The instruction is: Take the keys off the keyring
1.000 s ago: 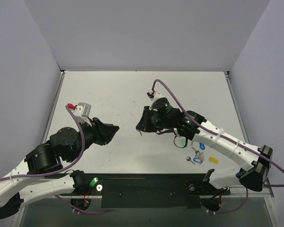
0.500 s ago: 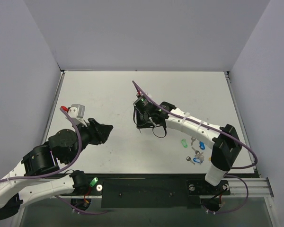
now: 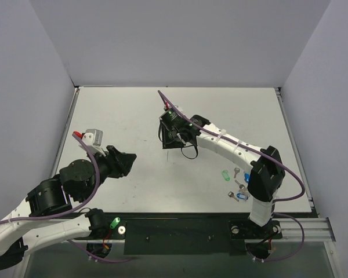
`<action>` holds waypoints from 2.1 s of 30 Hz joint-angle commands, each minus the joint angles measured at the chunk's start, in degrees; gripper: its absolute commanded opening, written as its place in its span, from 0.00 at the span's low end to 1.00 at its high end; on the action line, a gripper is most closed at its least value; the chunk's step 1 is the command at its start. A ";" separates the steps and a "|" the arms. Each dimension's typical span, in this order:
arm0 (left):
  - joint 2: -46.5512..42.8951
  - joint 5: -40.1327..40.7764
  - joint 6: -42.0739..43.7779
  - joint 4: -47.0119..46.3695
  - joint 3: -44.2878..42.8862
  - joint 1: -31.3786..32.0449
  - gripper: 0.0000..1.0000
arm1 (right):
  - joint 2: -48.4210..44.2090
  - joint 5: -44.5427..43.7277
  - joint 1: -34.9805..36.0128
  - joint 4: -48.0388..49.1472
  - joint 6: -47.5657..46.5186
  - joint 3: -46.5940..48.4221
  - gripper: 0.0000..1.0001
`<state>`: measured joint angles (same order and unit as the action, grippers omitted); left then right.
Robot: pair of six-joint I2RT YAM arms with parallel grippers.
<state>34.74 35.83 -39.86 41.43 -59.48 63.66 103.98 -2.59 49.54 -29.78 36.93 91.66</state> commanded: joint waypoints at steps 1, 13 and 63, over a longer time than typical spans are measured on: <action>-1.25 1.17 0.22 -0.82 -0.37 -0.11 0.56 | 0.69 -0.31 -0.32 -3.18 -1.24 2.30 0.39; -1.08 1.16 0.22 -1.00 -0.98 -0.11 0.56 | -1.85 2.06 2.04 -2.83 1.65 -0.60 0.79; -5.30 0.73 1.01 1.11 -8.98 -0.03 0.55 | 26.09 24.56 27.80 22.22 43.49 4.14 0.59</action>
<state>30.70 37.01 -39.62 43.72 -66.92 63.66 128.22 21.19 76.27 -4.78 79.35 93.10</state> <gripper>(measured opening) 0.550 0.599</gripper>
